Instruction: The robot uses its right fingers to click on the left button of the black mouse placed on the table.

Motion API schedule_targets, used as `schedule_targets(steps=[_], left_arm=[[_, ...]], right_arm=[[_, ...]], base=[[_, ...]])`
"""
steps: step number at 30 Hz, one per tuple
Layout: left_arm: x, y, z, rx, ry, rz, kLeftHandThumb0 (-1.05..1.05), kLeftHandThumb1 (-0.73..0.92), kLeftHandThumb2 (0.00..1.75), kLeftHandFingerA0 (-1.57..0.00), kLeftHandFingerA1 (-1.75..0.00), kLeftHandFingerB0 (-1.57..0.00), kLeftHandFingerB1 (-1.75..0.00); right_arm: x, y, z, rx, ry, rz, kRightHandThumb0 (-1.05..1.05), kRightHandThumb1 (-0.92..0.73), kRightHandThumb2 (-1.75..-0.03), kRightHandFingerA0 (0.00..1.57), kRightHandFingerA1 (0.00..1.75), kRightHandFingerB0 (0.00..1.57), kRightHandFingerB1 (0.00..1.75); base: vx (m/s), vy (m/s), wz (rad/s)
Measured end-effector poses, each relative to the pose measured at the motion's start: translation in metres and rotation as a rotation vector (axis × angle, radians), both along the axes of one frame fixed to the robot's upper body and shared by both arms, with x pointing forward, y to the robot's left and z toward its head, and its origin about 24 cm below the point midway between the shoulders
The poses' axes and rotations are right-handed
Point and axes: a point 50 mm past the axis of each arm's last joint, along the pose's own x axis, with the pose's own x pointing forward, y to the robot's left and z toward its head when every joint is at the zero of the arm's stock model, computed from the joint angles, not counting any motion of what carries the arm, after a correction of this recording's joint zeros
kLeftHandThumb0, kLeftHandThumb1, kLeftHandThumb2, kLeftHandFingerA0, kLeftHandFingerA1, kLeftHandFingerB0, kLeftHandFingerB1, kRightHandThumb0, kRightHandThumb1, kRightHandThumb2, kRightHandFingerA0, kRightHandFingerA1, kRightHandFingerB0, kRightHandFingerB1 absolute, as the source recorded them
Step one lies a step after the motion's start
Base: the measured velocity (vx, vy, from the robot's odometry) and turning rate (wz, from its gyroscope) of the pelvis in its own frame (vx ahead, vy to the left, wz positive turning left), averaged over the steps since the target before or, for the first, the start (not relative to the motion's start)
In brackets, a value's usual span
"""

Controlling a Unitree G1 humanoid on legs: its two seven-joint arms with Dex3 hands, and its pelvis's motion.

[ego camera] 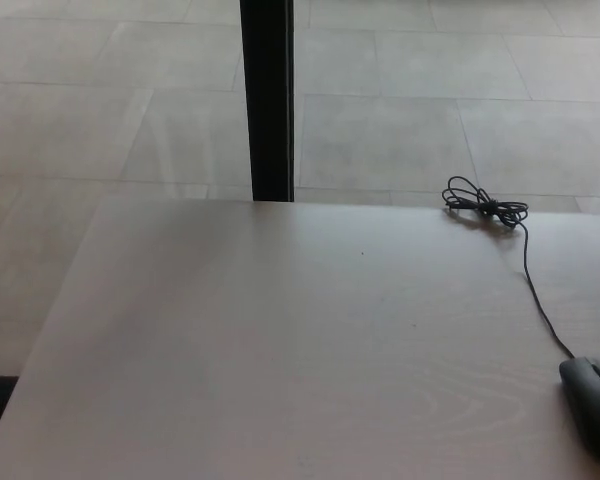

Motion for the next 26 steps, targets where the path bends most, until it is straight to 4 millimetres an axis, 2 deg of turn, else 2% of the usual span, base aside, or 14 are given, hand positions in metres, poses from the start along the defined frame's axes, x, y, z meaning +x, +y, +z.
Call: schedule_targets(steps=[2, 3, 4, 9, 10, 11, 12, 14, 15, 16, 18, 23, 24, 26], left_arm=[[0.000, 0.000, 0.000, 0.000, 0.000, -0.001, -0.89, 0.92, 0.83, -0.58, -0.56, -0.41, -0.45], [0.000, 0.000, 0.000, 0.000, 0.000, -0.001, -0.84, 0.80, 1.22, -0.56, -0.62, -0.38, -0.54], [0.000, 0.000, 0.000, 0.000, 0.000, -0.001, -0.85, 0.79, 1.22, -0.58, -0.63, -0.39, -0.54], [0.001, 0.000, 0.000, -0.001, 0.000, -0.002, -0.90, 0.81, 1.21, -0.58, -0.63, -0.41, -0.55], [0.001, 0.000, 0.000, -0.001, 0.000, -0.002, -0.87, 0.79, 1.21, -0.56, -0.62, -0.38, -0.54], [0.001, -0.001, 0.000, -0.001, -0.001, -0.003, -0.92, 0.92, 0.81, -0.61, -0.55, -0.43, -0.42], [0.001, -0.001, 0.000, -0.001, -0.001, -0.003, -0.94, 0.92, 0.83, -0.54, -0.52, -0.41, -0.44], [0.001, -0.001, 0.000, -0.001, -0.001, -0.003, -0.92, 0.92, 0.81, -0.55, -0.52, -0.43, -0.44], [0.001, -0.001, 0.000, -0.001, -0.001, -0.003, -0.90, 0.92, 0.82, -0.56, -0.52, -0.42, -0.45], [0.002, -0.001, 0.000, -0.001, -0.001, -0.003, -0.92, 0.92, 0.82, -0.57, -0.54, -0.44, -0.46], [0.002, -0.001, 0.000, -0.001, -0.002, -0.003, -0.86, 0.92, 0.88, -0.59, -0.56, -0.40, -0.46], [0.001, -0.001, 0.000, -0.001, 0.000, -0.001, -0.89, 0.92, 0.87, -0.60, -0.58, -0.44, -0.48], [0.001, -0.001, 0.000, -0.001, 0.000, -0.001, -0.83, 0.82, 1.21, -0.60, -0.65, -0.42, -0.57], [0.001, -0.001, 0.000, -0.001, 0.000, -0.001, -0.82, 0.82, 1.21, -0.60, -0.65, -0.42, -0.57]], right_arm=[[-0.011, -0.012, -0.004, 0.057, -0.011, -0.048, -0.65, -0.69, -0.65, 0.94, 1.44, 0.32, 0.35], [-0.016, -0.017, -0.007, 0.088, -0.017, -0.069, -0.58, -0.73, -0.62, 0.95, 1.52, 0.33, 0.35], [-0.020, -0.022, -0.010, 0.115, -0.019, -0.087, -0.57, -0.67, -0.66, 0.92, 1.58, 0.32, 0.36], [-0.048, -0.046, -0.036, 0.284, -0.037, -0.199, -0.57, -0.62, -0.86, 0.92, 1.20, 0.31, 0.47], [-0.052, -0.048, -0.040, 0.307, -0.042, -0.212, -0.50, -0.72, -0.65, 0.90, 1.51, 0.33, 0.37], [-0.059, -0.052, -0.047, 0.351, -0.053, -0.238, -0.62, -0.62, -0.89, 1.04, 1.38, 0.28, 0.47], [-0.062, -0.053, -0.050, 0.371, -0.058, -0.249, -0.58, -0.63, -0.89, 0.92, 1.14, 0.33, 0.49], [-0.075, -0.059, -0.064, 0.452, -0.077, -0.295, -0.55, -0.72, -0.65, 0.86, 1.49, 0.36, 0.38], [-0.082, -0.062, -0.071, 0.490, -0.086, -0.317, -0.53, -0.72, -0.65, 0.85, 1.42, 0.33, 0.36], [-0.087, -0.063, -0.077, 0.522, -0.094, -0.336, -0.52, -0.73, -0.62, 0.83, 0.73, 0.36, 0.35], [-0.097, -0.067, -0.089, 0.587, -0.109, -0.378, -0.48, -0.72, -0.63, 0.69, 0.53, 0.30, 0.34], [-0.122, -0.072, -0.121, 0.755, -0.146, -0.473, -0.50, -0.72, -0.62, 0.52, 0.46, 0.36, 0.33], [-0.125, -0.071, -0.127, 0.783, -0.152, -0.486, -0.52, -0.72, -0.62, 0.50, 0.46, 0.34, 0.32], [-0.131, -0.071, -0.136, 0.827, -0.159, -0.509, -0.54, -0.73, -0.62, 0.47, 0.48, 0.32, 0.32]], base=[[0.00, 0.000, 0.00], [0.00, 0.000, 0.00], [0.00, 0.000, 0.00], [0.00, 0.000, 0.00], [0.00, 0.000, 0.00], [0.00, 0.000, 0.00], [0.00, 0.000, 0.00], [0.00, 0.000, 0.00], [0.00, 0.000, 0.00], [0.00, 0.000, 0.00], [0.00, 0.000, 0.00], [0.00, 0.000, 0.00], [0.00, 0.000, 0.00], [0.00, 0.000, 0.00]])
